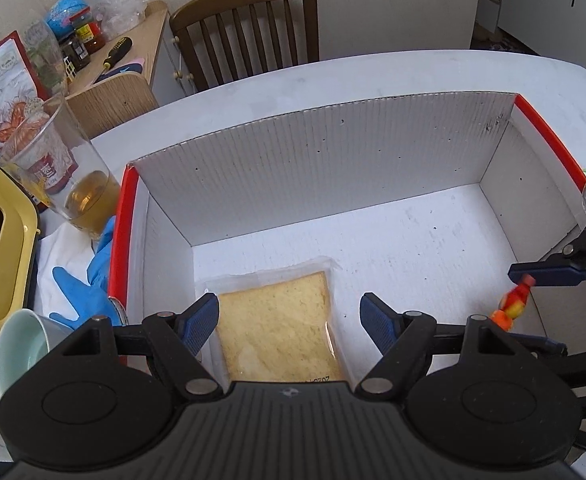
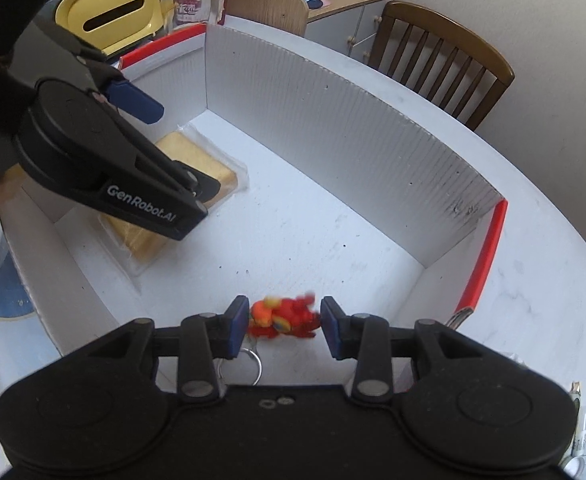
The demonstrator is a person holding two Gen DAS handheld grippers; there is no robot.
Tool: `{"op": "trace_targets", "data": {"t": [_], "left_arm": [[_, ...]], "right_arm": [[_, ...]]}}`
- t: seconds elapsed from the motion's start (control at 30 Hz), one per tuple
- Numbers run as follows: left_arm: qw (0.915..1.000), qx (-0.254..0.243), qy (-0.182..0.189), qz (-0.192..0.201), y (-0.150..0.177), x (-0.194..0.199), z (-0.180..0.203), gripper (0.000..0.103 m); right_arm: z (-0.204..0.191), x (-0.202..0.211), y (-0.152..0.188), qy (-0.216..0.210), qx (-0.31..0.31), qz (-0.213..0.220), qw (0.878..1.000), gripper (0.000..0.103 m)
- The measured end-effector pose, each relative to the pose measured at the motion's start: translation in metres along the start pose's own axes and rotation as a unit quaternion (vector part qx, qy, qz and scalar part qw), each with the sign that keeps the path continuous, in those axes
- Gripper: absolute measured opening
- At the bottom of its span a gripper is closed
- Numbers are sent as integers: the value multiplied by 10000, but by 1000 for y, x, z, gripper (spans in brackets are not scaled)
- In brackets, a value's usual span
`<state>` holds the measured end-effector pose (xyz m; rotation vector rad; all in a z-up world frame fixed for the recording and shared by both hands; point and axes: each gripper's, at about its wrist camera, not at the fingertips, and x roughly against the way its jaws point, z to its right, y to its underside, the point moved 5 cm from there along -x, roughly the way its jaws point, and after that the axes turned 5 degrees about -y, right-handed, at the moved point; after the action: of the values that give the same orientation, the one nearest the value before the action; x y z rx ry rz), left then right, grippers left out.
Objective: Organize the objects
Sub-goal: 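Open both grippers to drop the bread and keychain inside the box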
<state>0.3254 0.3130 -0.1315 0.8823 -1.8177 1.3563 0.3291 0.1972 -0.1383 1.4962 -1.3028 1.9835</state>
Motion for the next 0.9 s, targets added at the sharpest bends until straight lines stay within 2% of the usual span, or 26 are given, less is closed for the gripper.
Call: {"op": "trace_targets", "data": {"t": [0.23, 0.4, 0.9], "left_arm": [[10000, 17, -21, 38, 0, 3, 1, 77], [9998, 73, 47, 192, -1, 16, 2, 77], [9946, -21, 287, 995, -12, 95, 46, 77]], "right_arm": [[1, 11, -1, -79, -85, 131, 9998, 48], [4, 28, 3, -159, -235, 321, 9991, 48], [35, 104, 27, -352, -789, 1091, 9903, 48]]}}
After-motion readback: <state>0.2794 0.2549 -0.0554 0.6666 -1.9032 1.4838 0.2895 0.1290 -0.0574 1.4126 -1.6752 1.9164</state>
